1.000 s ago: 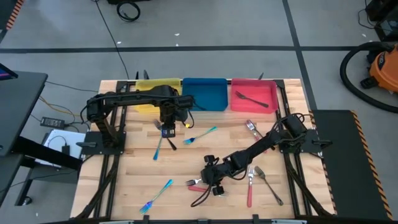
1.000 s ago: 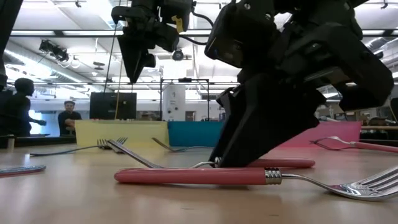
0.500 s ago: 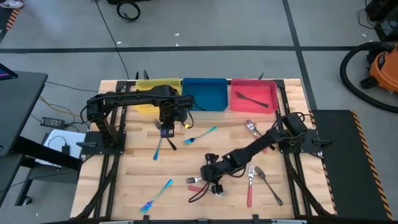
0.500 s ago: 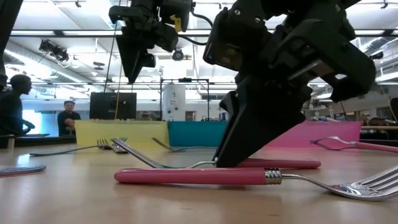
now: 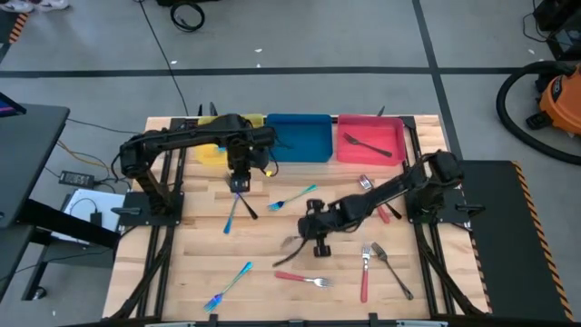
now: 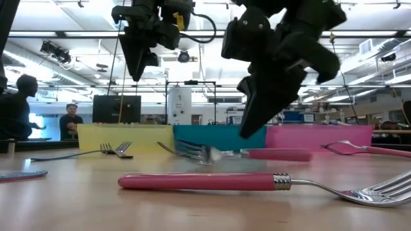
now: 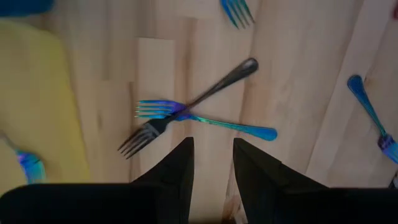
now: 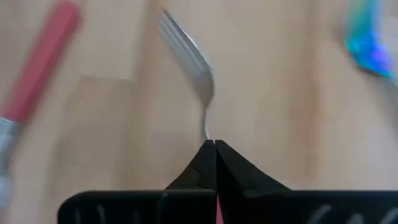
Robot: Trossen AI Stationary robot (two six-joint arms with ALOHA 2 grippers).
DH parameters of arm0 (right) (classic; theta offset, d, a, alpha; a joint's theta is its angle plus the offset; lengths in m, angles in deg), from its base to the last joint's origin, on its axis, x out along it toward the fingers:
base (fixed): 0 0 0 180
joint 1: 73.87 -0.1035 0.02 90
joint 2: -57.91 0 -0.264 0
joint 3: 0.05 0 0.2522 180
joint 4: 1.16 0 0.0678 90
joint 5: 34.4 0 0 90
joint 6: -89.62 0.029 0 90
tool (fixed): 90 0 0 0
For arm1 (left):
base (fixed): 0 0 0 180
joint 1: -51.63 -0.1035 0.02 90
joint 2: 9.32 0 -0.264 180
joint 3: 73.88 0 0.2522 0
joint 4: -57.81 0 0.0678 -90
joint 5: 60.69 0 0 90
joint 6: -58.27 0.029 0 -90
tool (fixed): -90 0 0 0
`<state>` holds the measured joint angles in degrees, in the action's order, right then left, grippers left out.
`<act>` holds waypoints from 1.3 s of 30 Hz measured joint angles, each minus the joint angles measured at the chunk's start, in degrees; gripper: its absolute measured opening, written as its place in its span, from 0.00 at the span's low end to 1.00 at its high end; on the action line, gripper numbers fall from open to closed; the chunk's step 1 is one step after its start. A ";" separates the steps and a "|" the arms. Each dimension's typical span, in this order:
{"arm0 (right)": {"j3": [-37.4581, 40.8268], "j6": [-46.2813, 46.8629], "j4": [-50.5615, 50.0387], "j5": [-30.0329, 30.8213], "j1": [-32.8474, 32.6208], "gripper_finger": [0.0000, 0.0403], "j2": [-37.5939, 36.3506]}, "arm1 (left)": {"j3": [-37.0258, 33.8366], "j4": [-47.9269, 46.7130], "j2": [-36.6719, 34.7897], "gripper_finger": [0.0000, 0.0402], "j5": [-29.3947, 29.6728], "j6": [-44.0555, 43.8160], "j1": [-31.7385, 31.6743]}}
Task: Sort silverware by color (type)
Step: Put the pink fork into the blue bin
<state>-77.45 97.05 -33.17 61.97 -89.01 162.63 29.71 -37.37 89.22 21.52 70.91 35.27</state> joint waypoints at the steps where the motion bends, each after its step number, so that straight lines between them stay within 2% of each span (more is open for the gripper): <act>1: 0.00 -1.20 -0.77 0.02 1.03 0.00 -0.98 | 0.00 0.04 -0.47 0.28 0.00 -0.01 -0.56; 5: -0.07 -4.58 -2.20 -0.21 5.31 0.00 -3.90 | 0.00 0.48 -1.62 0.28 0.02 0.03 -2.39; 11: -0.10 -7.33 -3.55 -4.89 9.34 0.03 -5.33 | -0.09 0.56 -2.05 0.28 0.01 1.53 -4.82; 15: -0.12 -7.75 -3.16 -9.33 10.39 0.08 -5.31 | -0.09 0.91 -2.03 0.28 0.00 2.76 -6.26; 21: -0.13 -11.10 -2.85 -10.56 9.81 0.19 -5.31 | -0.09 0.81 -2.03 0.28 0.00 3.14 -7.97; 26: -0.23 -12.80 0.72 -16.16 9.59 0.29 -3.39 | -0.09 1.10 -2.03 0.28 0.00 5.60 -9.10; 31: -0.24 -15.58 1.88 -15.16 9.27 0.35 0.04 | -0.09 2.45 -2.01 0.28 0.00 5.99 -9.60; 39: -0.22 -15.62 2.22 -15.16 8.65 0.36 3.85 | -0.09 3.58 -1.98 0.28 0.00 5.75 -9.58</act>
<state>-77.67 81.43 -30.95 46.81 -80.36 166.48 29.62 -33.79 87.23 21.52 76.66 25.69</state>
